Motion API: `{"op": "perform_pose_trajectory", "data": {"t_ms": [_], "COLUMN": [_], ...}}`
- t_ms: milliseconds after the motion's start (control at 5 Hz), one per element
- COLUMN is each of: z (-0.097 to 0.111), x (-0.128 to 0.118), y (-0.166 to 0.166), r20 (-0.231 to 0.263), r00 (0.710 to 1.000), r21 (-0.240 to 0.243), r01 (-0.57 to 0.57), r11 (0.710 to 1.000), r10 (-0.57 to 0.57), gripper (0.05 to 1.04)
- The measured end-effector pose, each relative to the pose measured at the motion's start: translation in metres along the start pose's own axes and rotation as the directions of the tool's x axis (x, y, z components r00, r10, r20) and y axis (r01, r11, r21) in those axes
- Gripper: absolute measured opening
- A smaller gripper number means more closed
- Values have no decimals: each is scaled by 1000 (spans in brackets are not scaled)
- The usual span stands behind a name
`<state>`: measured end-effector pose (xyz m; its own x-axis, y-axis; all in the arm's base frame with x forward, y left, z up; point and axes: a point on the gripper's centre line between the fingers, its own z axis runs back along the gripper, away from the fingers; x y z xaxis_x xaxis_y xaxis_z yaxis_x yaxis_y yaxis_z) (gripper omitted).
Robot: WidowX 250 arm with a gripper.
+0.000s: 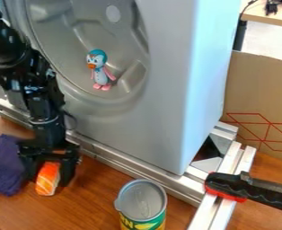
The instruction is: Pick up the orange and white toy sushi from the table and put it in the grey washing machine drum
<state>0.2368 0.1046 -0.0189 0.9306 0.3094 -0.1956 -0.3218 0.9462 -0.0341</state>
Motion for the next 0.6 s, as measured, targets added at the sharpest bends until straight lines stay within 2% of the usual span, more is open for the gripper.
{"op": "perform_pose_trajectory", "data": {"t_ms": [200, 400, 600], "z": [-4, -5, 4], "x": [3, 1, -13], "y": [-3, -5, -4], "r20": [-8, -17, -58], "r00": [1000, 1000, 991], "r21": [-20, -36, -35], "r01": [3, 9, 116], "r11": [1000, 999, 993], "r10": [-3, -10, -118], "gripper": [965, 668, 618]}}
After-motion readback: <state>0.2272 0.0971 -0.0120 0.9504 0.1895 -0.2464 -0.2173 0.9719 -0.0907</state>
